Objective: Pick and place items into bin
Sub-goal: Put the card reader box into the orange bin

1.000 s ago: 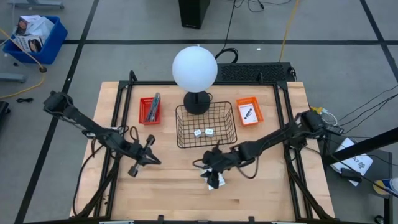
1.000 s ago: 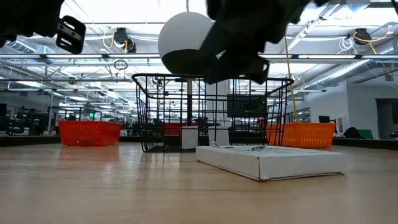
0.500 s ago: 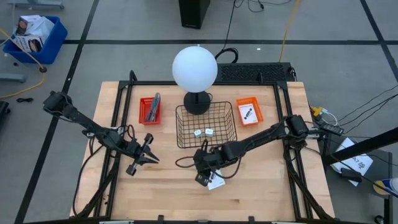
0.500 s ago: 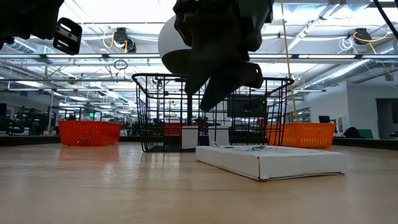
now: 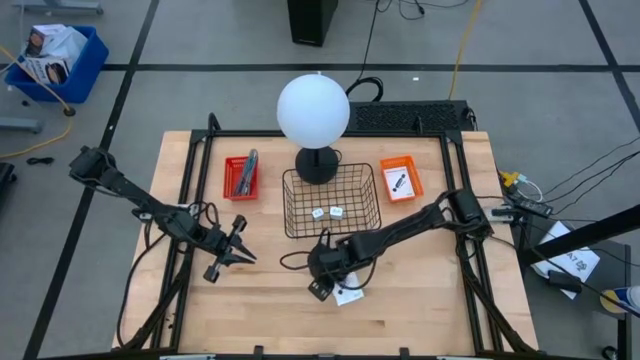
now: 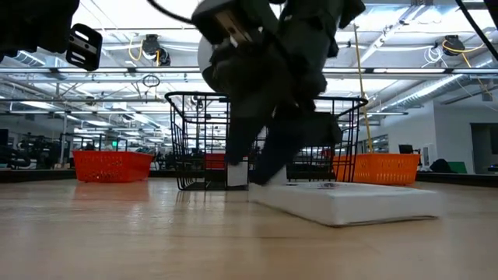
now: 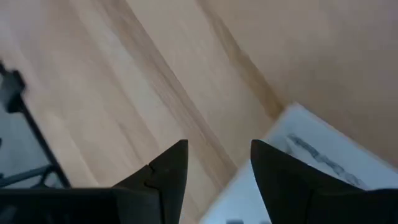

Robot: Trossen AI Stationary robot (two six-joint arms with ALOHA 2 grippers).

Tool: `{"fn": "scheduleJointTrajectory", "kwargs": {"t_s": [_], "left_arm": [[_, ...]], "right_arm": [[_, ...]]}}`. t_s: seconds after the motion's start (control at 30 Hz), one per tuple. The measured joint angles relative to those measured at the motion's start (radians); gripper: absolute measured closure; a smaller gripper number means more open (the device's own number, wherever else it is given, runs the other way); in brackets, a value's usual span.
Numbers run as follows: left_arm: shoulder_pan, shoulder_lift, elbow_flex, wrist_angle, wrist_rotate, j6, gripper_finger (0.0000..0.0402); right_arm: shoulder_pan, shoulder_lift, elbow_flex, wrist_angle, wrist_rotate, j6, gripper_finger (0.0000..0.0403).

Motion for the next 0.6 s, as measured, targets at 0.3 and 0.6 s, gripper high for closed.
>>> {"fn": "scheduleJointTrajectory", "kwargs": {"t_s": [0.3,0.6], "left_arm": [[-0.030,0.000,0.000,0.006,0.000,0.019,0.0350],[-0.035,0.000,0.000,0.008,0.000,0.021,0.0350]], "right_arm": [[0.000,0.015,-0.001,-0.022,-0.028,-0.004,0.0266],[0.014,-0.043,-0.001,-0.148,-0.035,0.014,0.0293]]}}
